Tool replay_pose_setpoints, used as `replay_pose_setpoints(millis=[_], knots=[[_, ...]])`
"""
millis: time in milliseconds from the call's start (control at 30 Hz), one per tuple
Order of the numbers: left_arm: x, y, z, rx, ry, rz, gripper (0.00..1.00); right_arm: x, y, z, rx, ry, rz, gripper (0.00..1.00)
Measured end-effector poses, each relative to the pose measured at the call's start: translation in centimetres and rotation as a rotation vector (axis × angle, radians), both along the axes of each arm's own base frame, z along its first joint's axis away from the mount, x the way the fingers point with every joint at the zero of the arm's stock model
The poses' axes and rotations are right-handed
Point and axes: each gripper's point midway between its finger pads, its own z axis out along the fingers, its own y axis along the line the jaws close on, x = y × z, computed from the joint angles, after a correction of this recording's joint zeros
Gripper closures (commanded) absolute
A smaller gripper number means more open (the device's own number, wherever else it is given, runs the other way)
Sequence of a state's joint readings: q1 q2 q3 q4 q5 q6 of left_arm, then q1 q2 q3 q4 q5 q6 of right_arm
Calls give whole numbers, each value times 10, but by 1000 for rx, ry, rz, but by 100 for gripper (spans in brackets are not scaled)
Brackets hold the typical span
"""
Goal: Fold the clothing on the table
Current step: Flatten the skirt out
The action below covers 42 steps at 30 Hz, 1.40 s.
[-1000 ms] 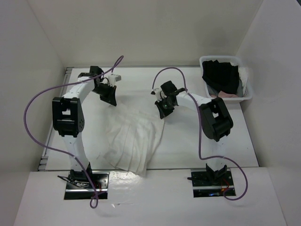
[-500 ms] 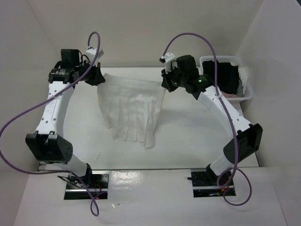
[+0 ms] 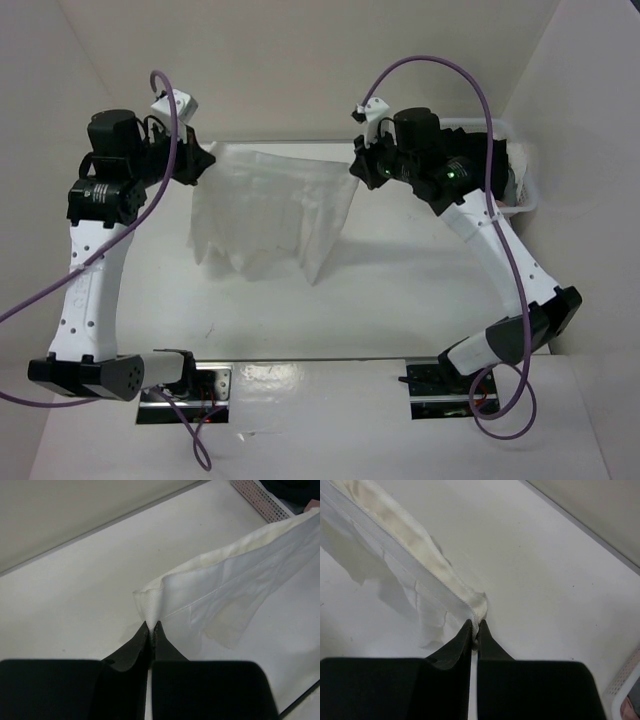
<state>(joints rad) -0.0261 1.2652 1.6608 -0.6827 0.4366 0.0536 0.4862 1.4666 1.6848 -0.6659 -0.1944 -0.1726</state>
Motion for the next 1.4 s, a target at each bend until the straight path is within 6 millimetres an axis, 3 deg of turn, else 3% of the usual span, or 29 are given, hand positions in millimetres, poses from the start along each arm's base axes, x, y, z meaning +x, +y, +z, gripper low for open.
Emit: replay_pose_setpoints(millis=[267, 667, 833, 967, 1100, 1400], knots=[[-14, -11, -11, 2, 44, -67, 100, -16, -10, 21, 7, -11, -2, 100], [-74, -27, 35, -9, -113, -181, 100, -56, -25, 95, 91, -145, 29, 100], [-83, -30, 41, -16, -134, -206, 100, -69, -29, 112, 115, -179, 47, 100], [-77, -31, 37, -16, -117, -207, 100, -68, -29, 110, 110, -176, 46, 100], [-59, -29, 25, -10, -80, -192, 100, -56, -27, 100, 88, -158, 34, 100], [7, -17, -22, 27, 29, -98, 100, 1, -17, 43, -30, -67, -37, 100]])
